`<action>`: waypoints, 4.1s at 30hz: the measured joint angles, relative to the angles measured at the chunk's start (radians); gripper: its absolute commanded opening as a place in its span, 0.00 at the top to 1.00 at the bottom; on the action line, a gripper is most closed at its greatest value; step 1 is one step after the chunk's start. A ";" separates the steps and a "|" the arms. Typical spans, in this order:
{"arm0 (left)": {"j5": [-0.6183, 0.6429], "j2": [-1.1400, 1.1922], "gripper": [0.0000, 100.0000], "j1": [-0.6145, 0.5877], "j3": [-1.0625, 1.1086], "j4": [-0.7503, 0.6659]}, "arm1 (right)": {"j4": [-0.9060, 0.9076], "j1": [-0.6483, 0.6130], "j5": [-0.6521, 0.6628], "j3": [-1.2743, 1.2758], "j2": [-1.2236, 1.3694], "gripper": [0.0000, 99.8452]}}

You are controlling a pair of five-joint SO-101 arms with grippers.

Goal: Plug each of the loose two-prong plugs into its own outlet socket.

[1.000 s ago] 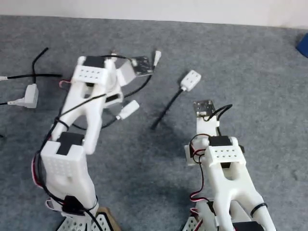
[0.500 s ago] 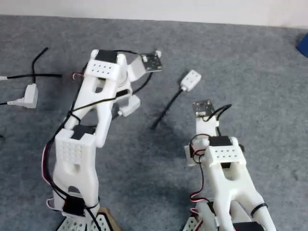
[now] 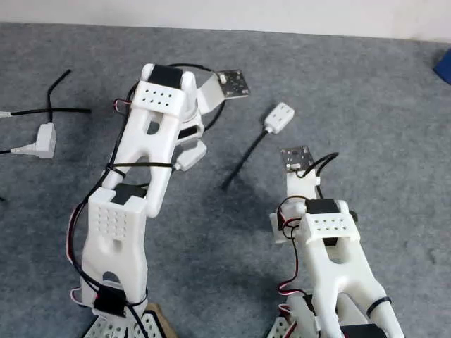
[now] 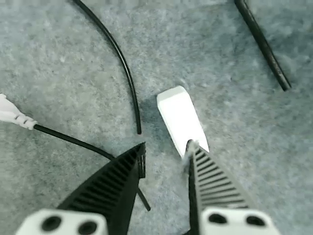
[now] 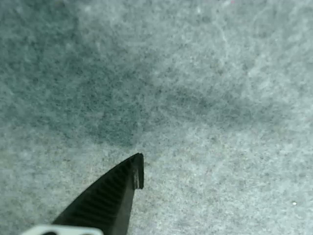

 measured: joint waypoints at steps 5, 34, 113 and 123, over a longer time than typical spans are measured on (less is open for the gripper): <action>0.026 0.009 0.85 0.035 0.000 0.029 | 0.000 0.000 0.000 0.000 0.000 0.43; -0.021 0.230 0.77 -0.069 -0.028 -0.075 | 0.000 -0.005 0.006 0.000 0.000 0.43; -0.092 -0.509 0.71 0.235 1.010 -0.324 | -0.190 0.809 0.115 -0.054 0.000 0.43; -0.092 -0.199 0.72 0.190 0.640 -0.147 | -0.273 0.809 0.166 0.035 0.000 0.43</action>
